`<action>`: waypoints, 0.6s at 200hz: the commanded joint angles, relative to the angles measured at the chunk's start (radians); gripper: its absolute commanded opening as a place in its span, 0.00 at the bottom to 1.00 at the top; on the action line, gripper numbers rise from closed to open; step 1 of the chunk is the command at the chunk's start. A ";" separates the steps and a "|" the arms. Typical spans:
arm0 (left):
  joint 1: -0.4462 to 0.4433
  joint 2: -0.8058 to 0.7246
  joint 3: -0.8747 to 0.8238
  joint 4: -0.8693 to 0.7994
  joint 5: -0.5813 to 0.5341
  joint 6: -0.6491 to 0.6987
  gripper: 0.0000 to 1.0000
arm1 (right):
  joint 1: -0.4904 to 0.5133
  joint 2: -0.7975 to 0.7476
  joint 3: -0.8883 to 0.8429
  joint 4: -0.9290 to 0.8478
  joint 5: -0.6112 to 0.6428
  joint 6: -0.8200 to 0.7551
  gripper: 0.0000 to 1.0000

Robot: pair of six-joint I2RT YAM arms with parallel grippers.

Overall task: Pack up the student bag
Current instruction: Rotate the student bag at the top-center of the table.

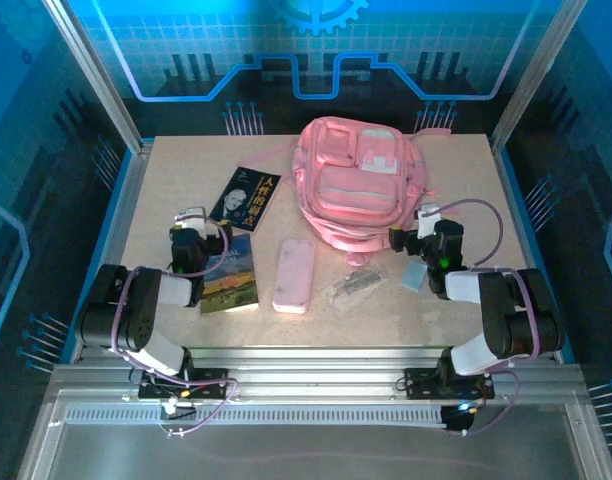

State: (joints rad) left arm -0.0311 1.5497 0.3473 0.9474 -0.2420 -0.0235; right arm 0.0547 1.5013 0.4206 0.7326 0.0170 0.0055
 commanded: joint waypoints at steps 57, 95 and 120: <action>-0.007 0.004 0.021 0.007 -0.006 0.010 0.99 | -0.009 0.004 0.018 0.007 -0.013 -0.014 1.00; -0.006 0.003 0.022 0.004 -0.003 0.008 0.99 | -0.009 0.003 0.018 0.007 -0.013 -0.014 1.00; -0.006 0.004 0.022 0.004 -0.003 0.009 0.99 | -0.010 0.003 0.019 0.005 -0.015 -0.013 1.00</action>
State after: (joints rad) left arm -0.0311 1.5497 0.3473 0.9474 -0.2420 -0.0235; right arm 0.0547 1.5013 0.4206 0.7326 0.0170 0.0055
